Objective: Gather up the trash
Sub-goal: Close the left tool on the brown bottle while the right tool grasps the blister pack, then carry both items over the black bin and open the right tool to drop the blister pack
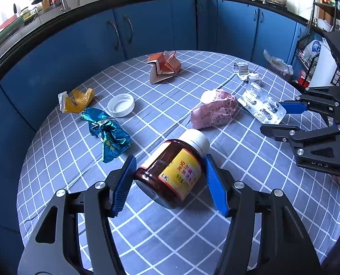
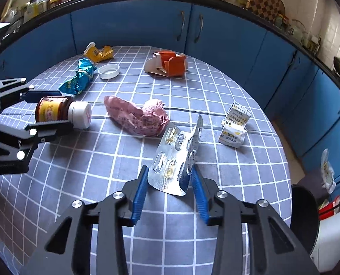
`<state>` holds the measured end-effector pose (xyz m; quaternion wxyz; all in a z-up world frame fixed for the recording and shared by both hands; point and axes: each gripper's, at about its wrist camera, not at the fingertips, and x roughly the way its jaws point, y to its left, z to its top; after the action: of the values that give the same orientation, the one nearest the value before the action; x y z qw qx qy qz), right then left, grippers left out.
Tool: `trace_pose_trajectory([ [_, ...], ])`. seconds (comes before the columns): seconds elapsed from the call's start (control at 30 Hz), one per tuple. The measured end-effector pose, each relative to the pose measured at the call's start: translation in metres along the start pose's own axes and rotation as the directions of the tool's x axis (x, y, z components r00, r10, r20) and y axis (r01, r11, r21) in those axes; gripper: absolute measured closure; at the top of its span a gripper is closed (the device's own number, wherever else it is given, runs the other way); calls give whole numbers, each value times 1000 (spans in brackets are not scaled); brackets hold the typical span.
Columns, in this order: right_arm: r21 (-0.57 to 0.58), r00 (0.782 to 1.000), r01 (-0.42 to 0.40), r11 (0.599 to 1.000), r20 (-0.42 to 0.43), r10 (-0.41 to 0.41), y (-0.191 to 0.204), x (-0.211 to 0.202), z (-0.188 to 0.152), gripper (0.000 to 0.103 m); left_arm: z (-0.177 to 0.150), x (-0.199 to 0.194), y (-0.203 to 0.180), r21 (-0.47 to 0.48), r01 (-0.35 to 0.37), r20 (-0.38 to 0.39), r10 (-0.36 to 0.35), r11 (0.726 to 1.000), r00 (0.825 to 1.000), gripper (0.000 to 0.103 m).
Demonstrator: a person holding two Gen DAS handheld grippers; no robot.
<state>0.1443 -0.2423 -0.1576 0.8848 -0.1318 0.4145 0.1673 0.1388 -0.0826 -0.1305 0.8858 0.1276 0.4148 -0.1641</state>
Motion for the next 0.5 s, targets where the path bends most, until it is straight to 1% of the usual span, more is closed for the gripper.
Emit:
trace_pose_trajectory([
  [0.17, -8, 1000, 5, 1000, 6, -5, -1, -5, -4, 68, -2, -8, 0, -4, -7, 8, 7, 1000, 1000, 42],
  [0.37, -41, 999, 32, 999, 15, -31, -1, -16, -9, 68, -2, -15, -2, 9, -20, 19, 19, 1000, 1000, 42],
  [0.5, -42, 999, 42, 998, 24, -41, -4, -23, -11, 68, 0, -23, -5, 12, -20, 44, 19, 1000, 999, 42],
])
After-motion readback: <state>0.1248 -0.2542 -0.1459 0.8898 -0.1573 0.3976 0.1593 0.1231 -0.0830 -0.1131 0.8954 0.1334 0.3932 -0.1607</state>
